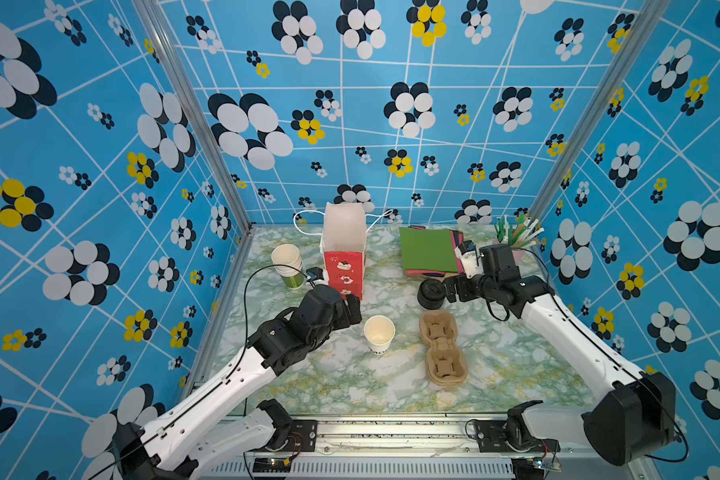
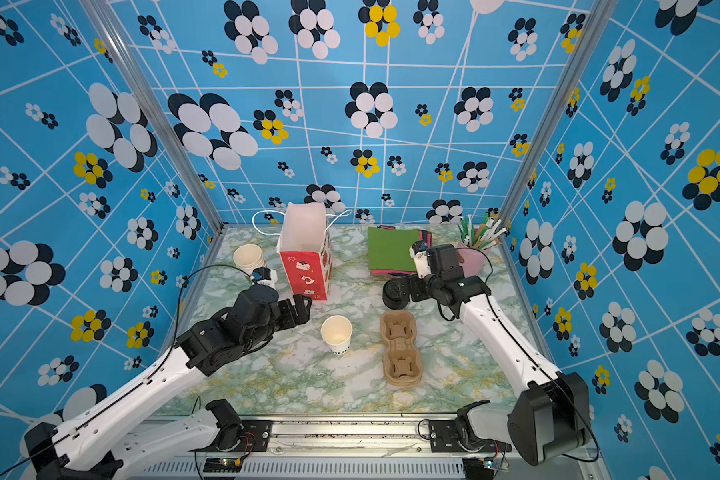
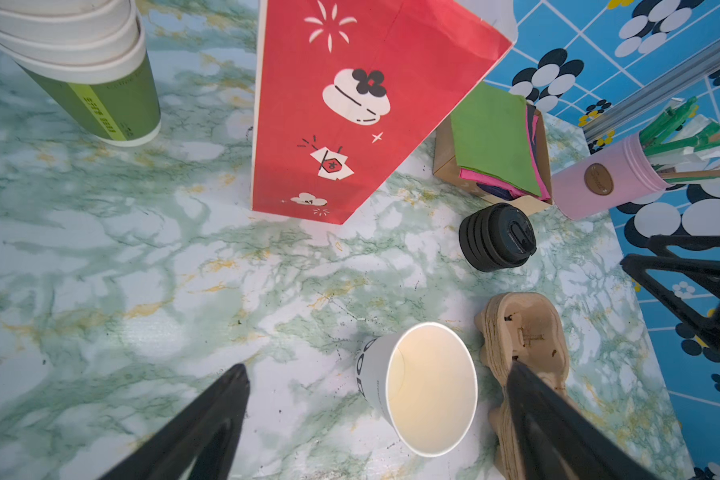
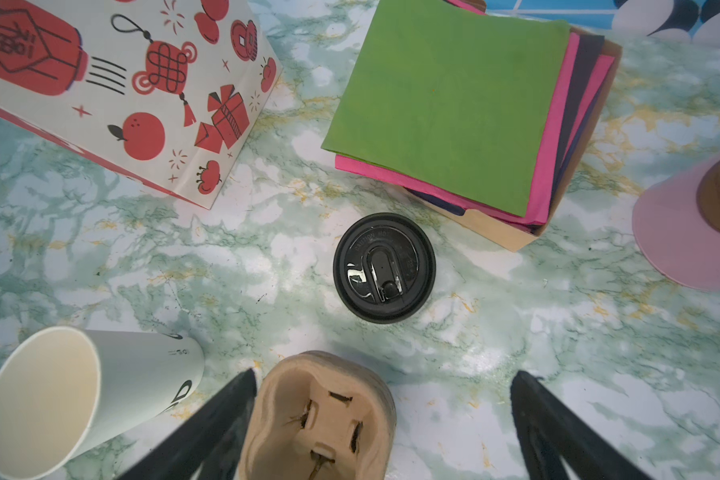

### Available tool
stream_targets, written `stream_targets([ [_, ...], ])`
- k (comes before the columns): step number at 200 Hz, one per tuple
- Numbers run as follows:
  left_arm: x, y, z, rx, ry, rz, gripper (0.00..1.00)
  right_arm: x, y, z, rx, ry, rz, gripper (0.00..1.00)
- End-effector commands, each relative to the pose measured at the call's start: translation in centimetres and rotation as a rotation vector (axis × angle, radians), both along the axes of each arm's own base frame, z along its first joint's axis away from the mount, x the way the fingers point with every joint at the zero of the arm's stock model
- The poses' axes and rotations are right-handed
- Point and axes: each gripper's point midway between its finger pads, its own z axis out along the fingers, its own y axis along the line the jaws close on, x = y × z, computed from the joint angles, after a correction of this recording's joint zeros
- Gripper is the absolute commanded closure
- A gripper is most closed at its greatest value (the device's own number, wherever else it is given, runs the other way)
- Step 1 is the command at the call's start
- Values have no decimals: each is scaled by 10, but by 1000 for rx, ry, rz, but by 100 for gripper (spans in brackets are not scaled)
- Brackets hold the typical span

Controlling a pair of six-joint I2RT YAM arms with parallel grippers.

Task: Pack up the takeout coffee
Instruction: 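Open the left gripper and draw back while the right gripper grasps the top black lid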

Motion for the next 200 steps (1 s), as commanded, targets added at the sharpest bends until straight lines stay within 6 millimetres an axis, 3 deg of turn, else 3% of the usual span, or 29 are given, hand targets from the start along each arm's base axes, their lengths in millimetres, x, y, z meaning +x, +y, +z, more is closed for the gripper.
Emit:
stream_targets([
  [1,-4,-2,-3,-14,-45,-120,1,13,2,-7,-65,17,-24,3],
  [43,-15,-3,-6,-21,-64,-262,1,35,9,-36,-112,95,-48,9],
  [84,-24,-32,-11,-58,-22,-440,1,48,16,-62,-151,164,-42,14],
  [131,-23,-50,-19,-92,27,-511,1,52,24,-79,-176,209,-22,13],
  [200,-22,-50,-17,-101,13,-502,1,48,25,-98,-206,275,-7,10],
])
